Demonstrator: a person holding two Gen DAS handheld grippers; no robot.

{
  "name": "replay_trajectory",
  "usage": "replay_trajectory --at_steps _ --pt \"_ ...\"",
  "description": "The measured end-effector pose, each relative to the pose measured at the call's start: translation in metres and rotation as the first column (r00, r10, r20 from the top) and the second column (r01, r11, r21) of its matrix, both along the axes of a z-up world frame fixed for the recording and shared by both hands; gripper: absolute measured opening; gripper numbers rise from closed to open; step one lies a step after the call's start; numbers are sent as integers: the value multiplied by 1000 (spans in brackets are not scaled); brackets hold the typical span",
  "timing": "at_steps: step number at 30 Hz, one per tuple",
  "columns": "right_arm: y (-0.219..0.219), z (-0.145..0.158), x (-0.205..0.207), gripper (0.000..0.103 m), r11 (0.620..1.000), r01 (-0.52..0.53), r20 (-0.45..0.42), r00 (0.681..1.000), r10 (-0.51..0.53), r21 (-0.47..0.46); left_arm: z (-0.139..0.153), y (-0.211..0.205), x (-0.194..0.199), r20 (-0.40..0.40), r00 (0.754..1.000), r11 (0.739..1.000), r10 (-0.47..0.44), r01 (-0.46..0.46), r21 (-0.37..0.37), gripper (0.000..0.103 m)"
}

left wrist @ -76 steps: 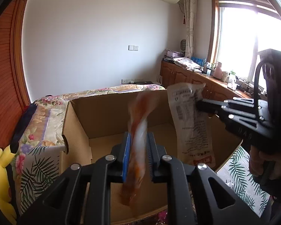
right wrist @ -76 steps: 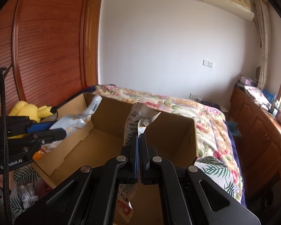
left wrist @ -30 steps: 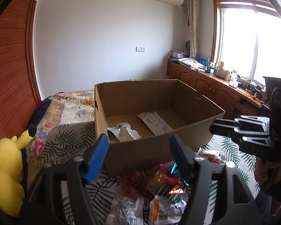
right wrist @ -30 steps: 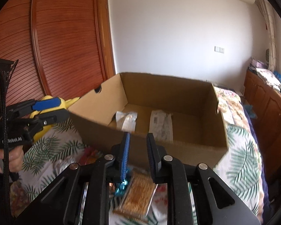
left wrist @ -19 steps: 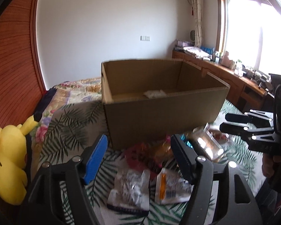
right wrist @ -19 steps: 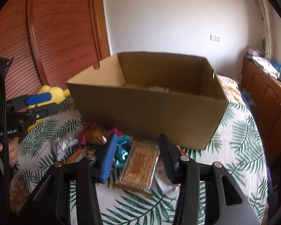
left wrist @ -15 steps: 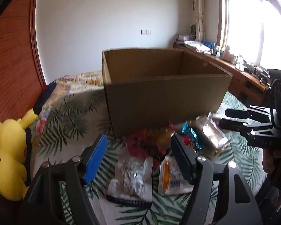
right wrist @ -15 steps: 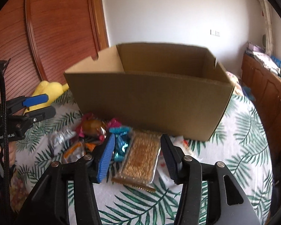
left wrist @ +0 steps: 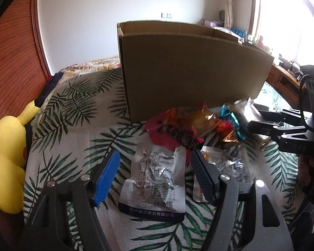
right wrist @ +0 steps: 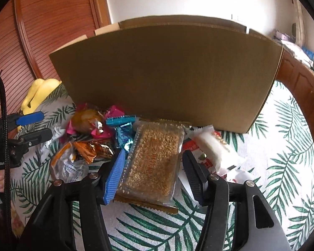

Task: Organize snacks
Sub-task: 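Grasp the white foil packet with the left gripper while the right gripper grasps the rice-cake bar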

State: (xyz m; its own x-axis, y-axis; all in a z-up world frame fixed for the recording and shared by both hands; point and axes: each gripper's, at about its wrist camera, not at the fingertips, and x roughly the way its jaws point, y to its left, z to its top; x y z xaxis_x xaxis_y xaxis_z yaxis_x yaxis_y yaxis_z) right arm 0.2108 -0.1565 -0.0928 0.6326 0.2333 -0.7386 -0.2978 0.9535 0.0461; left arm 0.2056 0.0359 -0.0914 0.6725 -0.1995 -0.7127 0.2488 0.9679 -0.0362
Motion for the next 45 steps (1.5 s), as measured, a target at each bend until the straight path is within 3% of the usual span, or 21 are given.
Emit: replay_trajectory --at_steps 12,17,19,24,36,38,41,43,45 --pt "-2 -6 3 59 1000 3 -36 999 -3 -7 -20 -2 10 -85 996 999 9 -6 36 71" --pt "0 -7 4 60 1000 2 -40 999 -2 -16 -22 -6 12 -89 996 999 4 0 48 79" --pt "0 -7 4 60 1000 1 -39 999 -2 -25 -22 -6 14 -96 995 998 21 -16 53 88" --pt "4 -8 6 60 999 1 -38 999 -3 -33 -24 -2 17 -107 992 997 68 -63 53 97" --pt "1 -8 5 60 1000 2 -38 999 -3 -24 -25 -3 17 -109 994 998 33 -27 54 97" --pt "2 -8 5 60 1000 1 -38 999 -2 -23 -24 -3 19 -108 994 999 27 -22 48 94" --pt "1 -8 6 60 1000 1 -38 999 -2 -26 -21 -2 18 -93 995 999 31 -27 43 77" --pt "1 -8 6 60 1000 1 -38 999 -3 -30 -18 0 17 -83 996 999 29 -26 32 58" --pt "2 -9 6 60 999 1 -38 999 -3 -34 -18 2 15 -85 996 1000 25 -24 15 58"
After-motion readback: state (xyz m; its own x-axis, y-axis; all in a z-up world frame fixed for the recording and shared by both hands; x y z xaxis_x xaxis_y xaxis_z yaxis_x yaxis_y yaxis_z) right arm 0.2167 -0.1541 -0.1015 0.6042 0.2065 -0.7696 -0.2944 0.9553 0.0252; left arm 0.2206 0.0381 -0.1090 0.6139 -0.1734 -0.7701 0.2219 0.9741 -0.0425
